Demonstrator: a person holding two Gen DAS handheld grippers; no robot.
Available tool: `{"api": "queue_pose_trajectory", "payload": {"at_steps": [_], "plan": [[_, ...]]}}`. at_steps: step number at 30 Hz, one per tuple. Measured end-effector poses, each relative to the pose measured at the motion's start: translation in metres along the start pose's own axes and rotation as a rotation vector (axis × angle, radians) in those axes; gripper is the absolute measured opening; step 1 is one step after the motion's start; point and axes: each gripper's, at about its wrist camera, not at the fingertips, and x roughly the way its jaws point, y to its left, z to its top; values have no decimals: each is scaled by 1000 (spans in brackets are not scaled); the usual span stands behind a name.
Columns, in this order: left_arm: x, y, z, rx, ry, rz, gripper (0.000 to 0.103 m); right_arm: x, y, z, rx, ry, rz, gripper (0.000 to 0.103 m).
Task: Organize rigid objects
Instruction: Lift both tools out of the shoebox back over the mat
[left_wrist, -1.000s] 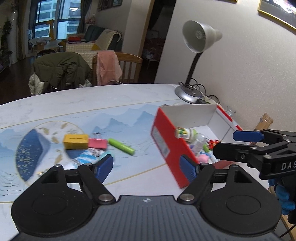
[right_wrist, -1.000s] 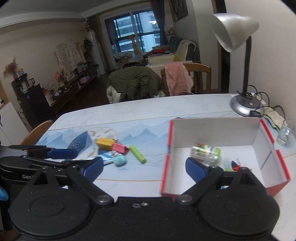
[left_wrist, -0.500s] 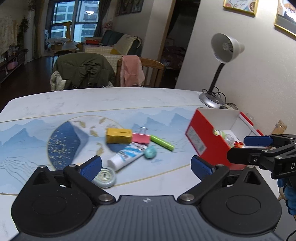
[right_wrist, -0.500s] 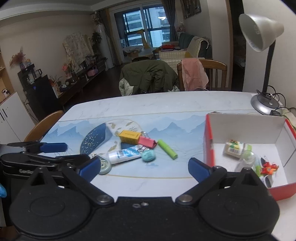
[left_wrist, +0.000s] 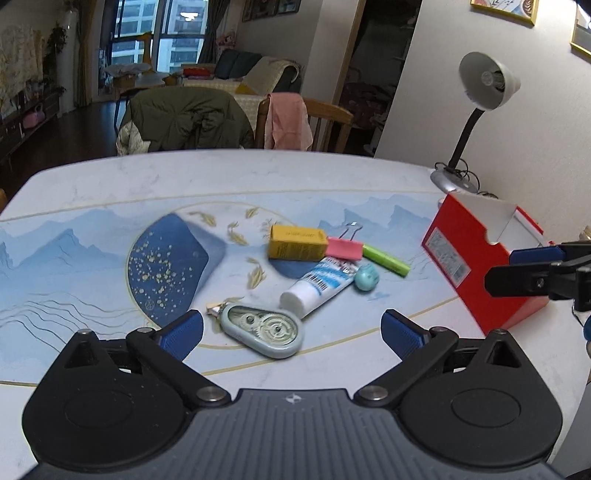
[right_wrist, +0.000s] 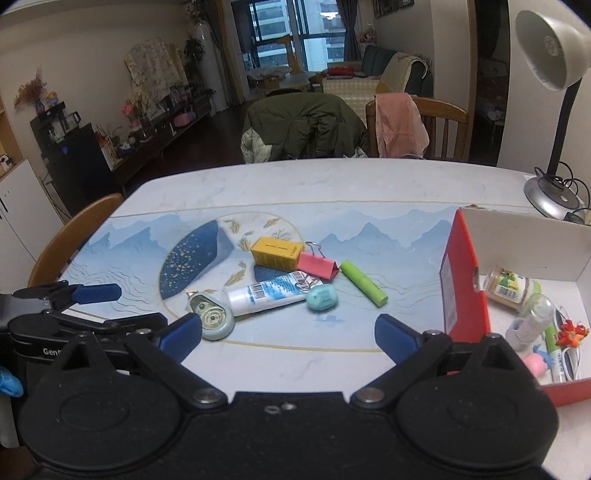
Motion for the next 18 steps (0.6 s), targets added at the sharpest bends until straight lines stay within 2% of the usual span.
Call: {"api": "queue_pose_trajectory", "payload": {"at_steps": [7,14,18], "plan": [[34,8,-8,13,43,25,103,34,-3,4,-17,46,-29,98],[63,15,-12,-21,73,48,103,73,-12,10,-43,94,-46,96],[75,15,-14,-32,89,65,103,96,-15,11,-82,140,-41,88]]}}
